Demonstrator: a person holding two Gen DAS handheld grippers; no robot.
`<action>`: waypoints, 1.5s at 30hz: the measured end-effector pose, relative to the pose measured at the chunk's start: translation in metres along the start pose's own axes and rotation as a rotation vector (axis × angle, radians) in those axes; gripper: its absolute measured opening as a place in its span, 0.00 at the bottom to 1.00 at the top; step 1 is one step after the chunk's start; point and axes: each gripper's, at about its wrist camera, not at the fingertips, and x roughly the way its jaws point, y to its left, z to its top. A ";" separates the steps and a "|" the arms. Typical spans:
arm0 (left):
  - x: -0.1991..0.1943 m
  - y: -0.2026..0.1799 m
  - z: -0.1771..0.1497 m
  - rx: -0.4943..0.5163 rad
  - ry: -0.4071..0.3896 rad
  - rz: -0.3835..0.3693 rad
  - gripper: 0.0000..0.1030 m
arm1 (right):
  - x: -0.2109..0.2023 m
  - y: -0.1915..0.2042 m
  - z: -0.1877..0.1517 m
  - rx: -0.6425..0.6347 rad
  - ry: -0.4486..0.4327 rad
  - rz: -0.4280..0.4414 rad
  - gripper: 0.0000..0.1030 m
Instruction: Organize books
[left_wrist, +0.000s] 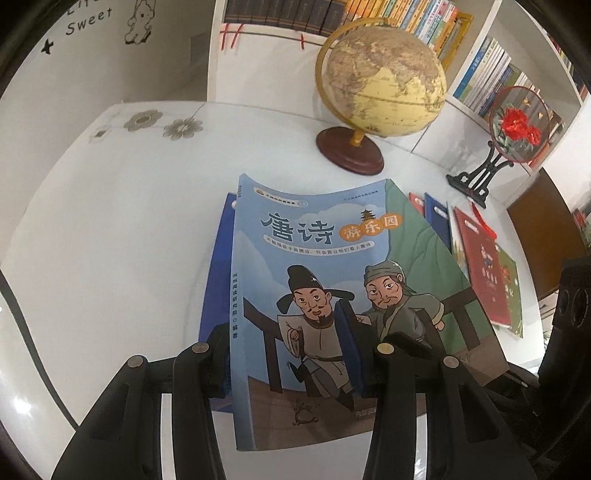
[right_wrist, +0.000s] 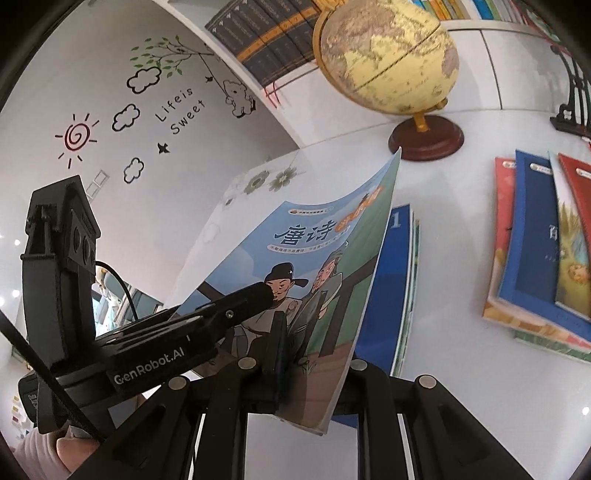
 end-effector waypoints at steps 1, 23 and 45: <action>0.002 0.002 -0.001 -0.003 0.001 0.001 0.40 | 0.003 0.002 -0.002 -0.008 0.008 -0.007 0.15; 0.040 0.021 -0.015 -0.037 0.109 -0.018 0.41 | 0.044 -0.015 -0.016 0.082 0.048 -0.047 0.15; 0.046 0.040 -0.013 -0.051 0.166 0.120 0.47 | 0.064 -0.020 -0.020 0.150 0.164 -0.039 0.45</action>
